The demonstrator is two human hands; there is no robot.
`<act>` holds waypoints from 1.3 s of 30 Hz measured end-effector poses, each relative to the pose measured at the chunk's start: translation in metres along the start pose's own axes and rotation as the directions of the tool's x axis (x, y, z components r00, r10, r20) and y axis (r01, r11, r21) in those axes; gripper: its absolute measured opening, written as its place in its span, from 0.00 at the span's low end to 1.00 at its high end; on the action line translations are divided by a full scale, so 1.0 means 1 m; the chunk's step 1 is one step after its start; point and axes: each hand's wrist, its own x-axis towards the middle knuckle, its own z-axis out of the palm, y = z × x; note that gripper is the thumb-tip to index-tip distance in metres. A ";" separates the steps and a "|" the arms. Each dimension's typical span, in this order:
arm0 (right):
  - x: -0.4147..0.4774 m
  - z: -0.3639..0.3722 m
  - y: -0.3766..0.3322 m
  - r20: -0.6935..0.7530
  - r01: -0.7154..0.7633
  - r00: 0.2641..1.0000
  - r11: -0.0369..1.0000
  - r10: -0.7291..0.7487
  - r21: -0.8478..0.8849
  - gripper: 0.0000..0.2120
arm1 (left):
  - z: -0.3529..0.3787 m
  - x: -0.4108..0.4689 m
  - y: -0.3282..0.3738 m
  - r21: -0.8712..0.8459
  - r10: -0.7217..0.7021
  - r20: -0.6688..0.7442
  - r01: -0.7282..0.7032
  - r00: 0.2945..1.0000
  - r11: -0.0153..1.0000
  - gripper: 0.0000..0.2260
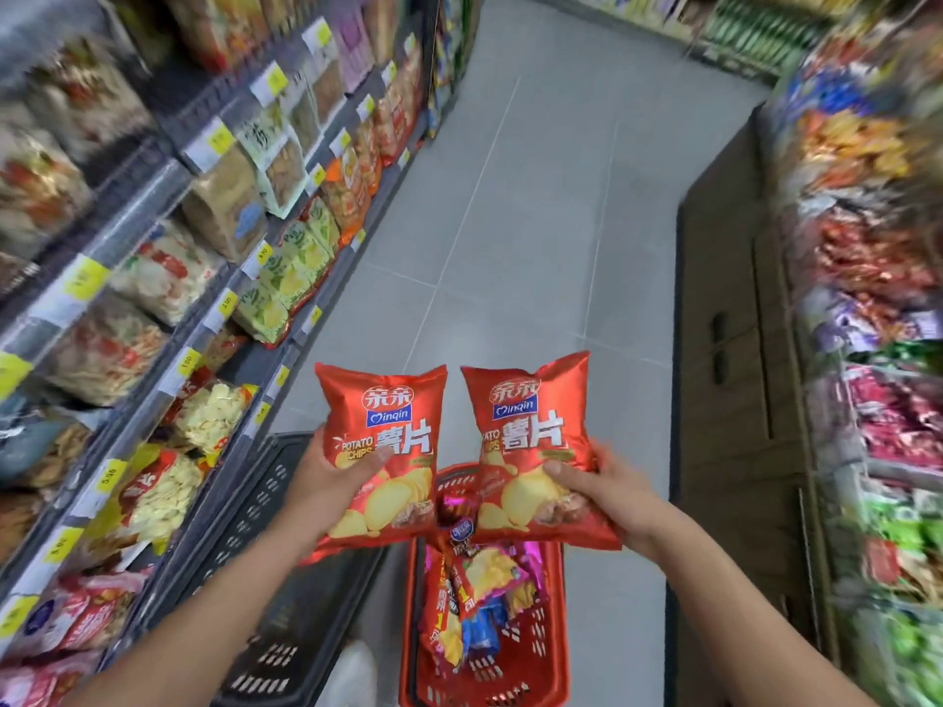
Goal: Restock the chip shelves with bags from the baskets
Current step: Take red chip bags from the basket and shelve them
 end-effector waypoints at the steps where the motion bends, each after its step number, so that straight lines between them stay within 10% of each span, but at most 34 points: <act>1: -0.019 0.004 -0.018 0.006 0.036 0.999 0.999 -0.036 0.019 0.24 | 0.000 -0.009 0.023 -0.009 0.033 0.036 -0.033 0.999 0.999 0.25; 19: -0.192 0.061 -0.192 -0.027 0.471 0.880 0.880 -0.473 -0.062 0.33 | -0.049 -0.163 0.255 -0.101 0.433 0.159 -0.422 0.887 0.901 0.29; 30: -0.256 0.069 -0.181 0.082 0.688 0.722 0.701 -0.687 -0.185 0.19 | -0.060 -0.301 0.212 -0.076 0.511 -0.228 -0.538 0.829 0.839 0.19; 35: -0.278 0.081 -0.167 0.170 0.752 0.657 0.621 -0.735 -0.220 0.24 | -0.067 -0.371 0.178 -0.090 0.506 -0.376 -0.574 0.777 0.814 0.34; 39: -0.298 0.109 -0.162 0.289 0.792 0.611 0.571 -0.737 -0.217 0.27 | -0.082 -0.427 0.156 -0.072 0.490 -0.500 -0.598 0.714 0.798 0.23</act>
